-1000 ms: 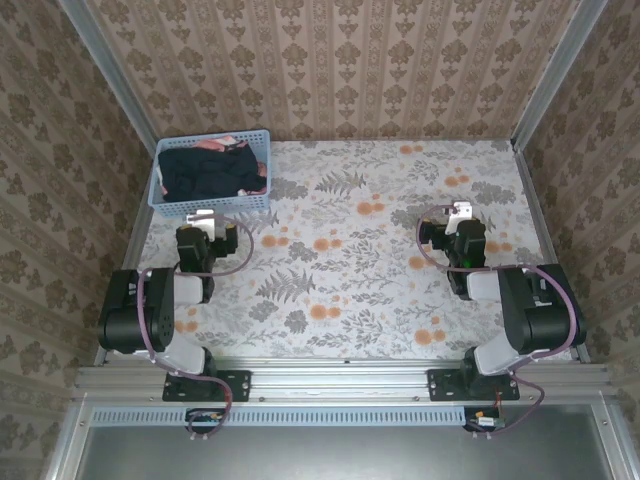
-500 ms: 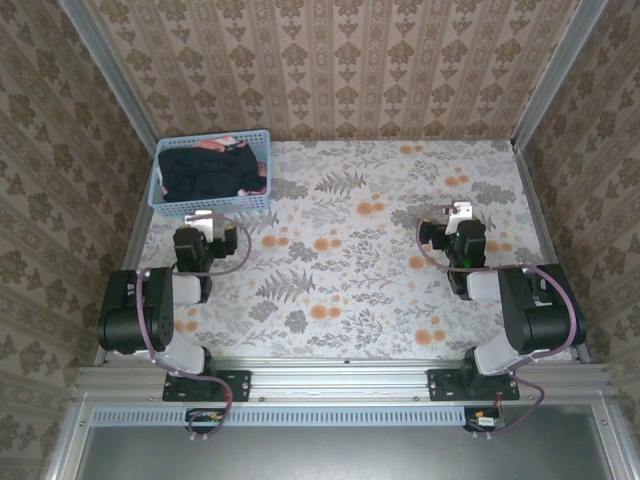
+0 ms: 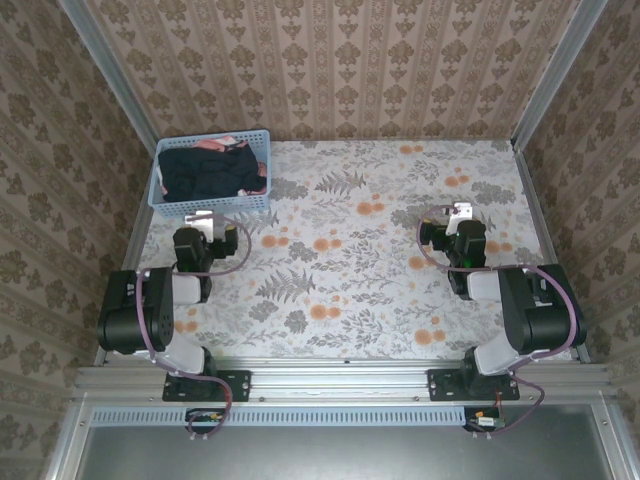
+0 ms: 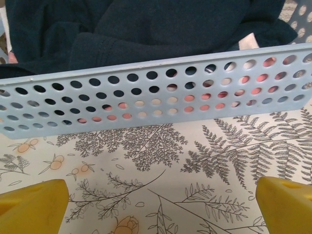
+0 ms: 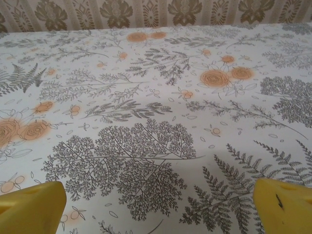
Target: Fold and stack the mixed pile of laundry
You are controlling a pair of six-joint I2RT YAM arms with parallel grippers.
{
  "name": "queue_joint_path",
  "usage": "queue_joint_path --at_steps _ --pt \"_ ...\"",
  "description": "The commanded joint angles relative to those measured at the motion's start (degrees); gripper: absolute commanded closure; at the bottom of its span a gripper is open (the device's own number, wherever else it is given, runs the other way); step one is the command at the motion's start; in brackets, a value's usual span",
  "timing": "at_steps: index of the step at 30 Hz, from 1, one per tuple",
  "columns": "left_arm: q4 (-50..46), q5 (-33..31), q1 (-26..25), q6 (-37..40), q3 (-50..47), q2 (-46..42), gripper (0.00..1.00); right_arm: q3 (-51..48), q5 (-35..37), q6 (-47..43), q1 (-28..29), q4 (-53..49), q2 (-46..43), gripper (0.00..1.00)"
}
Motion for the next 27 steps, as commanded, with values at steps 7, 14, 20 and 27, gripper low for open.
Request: queue_joint_path --at_steps 7,14,20,27 --pt "-14.8 -16.1 -4.3 0.3 4.6 -16.0 0.0 9.8 12.7 5.5 0.1 -23.6 -13.0 0.0" --pt "-40.8 -10.8 -3.4 -3.5 28.0 -14.9 0.0 23.9 10.1 16.3 0.1 -48.5 -12.7 0.0" --pt "-61.4 -10.3 -1.7 -11.6 53.8 3.0 0.0 30.3 5.4 21.5 -0.1 -57.1 -9.7 0.0" --pt "-77.3 -5.9 2.7 -21.0 75.7 23.0 0.04 32.6 4.1 21.3 -0.1 -61.4 -8.2 0.0"
